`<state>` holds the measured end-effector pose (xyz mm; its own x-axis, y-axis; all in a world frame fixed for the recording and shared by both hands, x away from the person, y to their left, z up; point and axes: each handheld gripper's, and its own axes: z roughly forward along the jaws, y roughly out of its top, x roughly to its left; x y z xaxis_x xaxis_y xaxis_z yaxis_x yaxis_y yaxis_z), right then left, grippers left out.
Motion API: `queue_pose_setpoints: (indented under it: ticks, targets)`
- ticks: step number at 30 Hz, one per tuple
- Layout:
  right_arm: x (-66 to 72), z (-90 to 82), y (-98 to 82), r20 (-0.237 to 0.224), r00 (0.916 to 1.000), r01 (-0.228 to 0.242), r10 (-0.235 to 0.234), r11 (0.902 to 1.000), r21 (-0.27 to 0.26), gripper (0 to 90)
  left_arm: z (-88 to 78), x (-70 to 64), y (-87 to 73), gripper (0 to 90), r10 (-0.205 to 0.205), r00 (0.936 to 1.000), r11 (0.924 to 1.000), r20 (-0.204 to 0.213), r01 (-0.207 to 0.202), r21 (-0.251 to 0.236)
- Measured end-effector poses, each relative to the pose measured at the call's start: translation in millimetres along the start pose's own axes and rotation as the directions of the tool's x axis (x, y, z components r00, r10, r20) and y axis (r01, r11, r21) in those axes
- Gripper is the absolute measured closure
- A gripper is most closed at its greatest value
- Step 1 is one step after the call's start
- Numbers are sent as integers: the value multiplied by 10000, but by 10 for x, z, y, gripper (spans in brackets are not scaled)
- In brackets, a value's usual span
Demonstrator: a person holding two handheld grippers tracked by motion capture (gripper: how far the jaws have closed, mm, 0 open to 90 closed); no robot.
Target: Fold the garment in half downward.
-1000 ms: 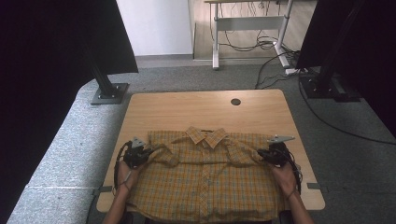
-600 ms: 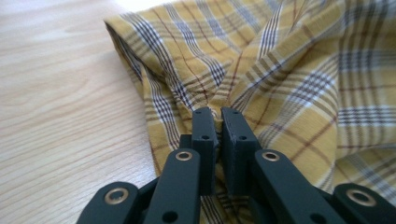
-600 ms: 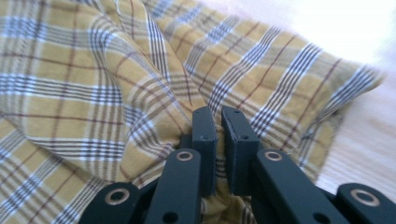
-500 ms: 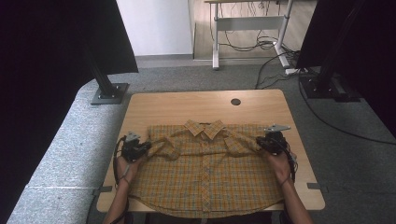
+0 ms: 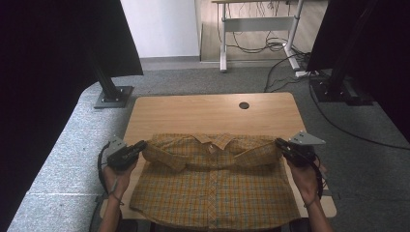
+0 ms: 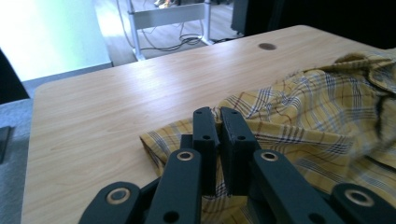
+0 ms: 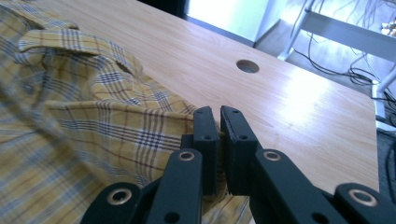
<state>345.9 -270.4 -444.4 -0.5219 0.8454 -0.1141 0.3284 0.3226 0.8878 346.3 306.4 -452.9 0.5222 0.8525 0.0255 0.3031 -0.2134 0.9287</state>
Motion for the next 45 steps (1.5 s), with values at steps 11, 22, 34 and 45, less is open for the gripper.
queue_pose_setpoints:
  ticks: [11, 22, 34, 45]
  targets:
    - [239, -283, -686, -1238, 9840, -1115, 1285, 9845, 1354, 838, -193, -100, -731, 862, -387, 9979, 9780, 518, 272, 2070]
    - [241, 91, -1010, -1214, 9767, -1338, 1768, 9447, 2994, 837, 148, -106, -895, 875, 255, 9991, 9403, 330, -352, 3385]
    - [-188, 718, -777, -674, 9806, -1592, 1838, 9489, 2724, 837, 581, 155, -759, 884, -732, 9973, 9449, -27, 702, 3198]
    - [-418, 873, -680, -854, 9581, -2521, 2733, 9467, 2007, 838, 658, 352, -627, 895, -2101, 9773, 9572, 283, 1998, 2093]
